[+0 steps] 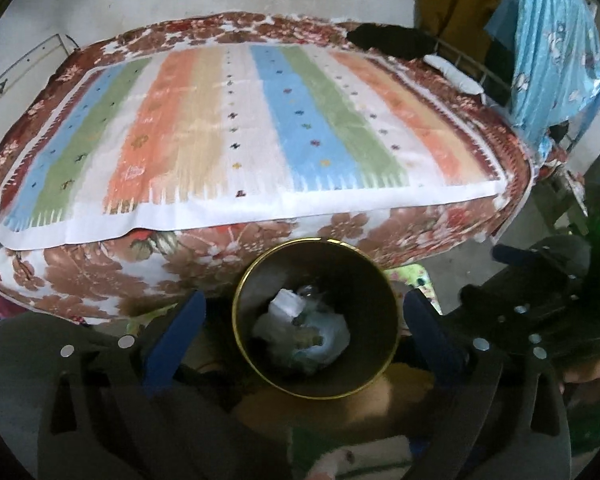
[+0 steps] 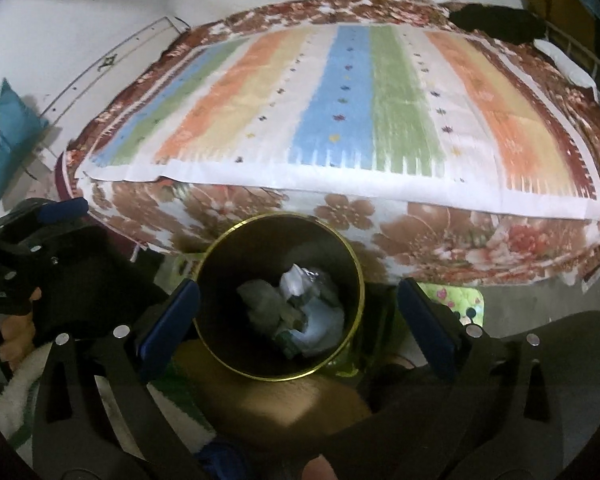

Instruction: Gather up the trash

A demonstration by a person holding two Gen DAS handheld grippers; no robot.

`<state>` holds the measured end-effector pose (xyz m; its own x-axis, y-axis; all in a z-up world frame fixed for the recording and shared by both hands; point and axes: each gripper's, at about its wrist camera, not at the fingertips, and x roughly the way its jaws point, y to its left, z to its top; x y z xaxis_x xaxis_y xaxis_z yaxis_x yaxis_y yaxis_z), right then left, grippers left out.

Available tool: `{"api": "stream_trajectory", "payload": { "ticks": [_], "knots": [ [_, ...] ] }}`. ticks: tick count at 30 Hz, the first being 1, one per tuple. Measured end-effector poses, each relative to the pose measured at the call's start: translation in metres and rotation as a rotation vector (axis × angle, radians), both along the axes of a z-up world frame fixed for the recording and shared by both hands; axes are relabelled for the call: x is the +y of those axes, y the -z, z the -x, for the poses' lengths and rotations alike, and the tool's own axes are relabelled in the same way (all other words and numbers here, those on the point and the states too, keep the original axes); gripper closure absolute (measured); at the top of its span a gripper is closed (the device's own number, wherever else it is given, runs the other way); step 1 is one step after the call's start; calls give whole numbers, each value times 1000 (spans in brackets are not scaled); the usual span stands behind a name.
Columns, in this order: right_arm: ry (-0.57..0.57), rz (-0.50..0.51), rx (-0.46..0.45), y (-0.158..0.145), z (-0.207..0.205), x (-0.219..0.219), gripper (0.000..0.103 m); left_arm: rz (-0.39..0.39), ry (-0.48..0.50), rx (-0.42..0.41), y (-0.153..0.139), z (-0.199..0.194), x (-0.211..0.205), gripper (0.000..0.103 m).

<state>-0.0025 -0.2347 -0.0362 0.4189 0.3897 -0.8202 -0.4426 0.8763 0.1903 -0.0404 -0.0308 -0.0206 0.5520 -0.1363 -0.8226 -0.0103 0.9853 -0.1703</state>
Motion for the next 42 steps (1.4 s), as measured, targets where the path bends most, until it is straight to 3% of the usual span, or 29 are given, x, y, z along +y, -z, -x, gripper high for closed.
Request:
{"api": "stream_trajectory", "payload": {
  "ticks": [13, 42],
  "knots": [
    [-20, -7, 110, 41, -15, 20, 9, 54, -8, 143, 53, -23, 3, 6],
    [-14, -25, 136, 49, -13, 20, 9, 5, -46, 171, 59, -26, 3, 6]
  ]
}}
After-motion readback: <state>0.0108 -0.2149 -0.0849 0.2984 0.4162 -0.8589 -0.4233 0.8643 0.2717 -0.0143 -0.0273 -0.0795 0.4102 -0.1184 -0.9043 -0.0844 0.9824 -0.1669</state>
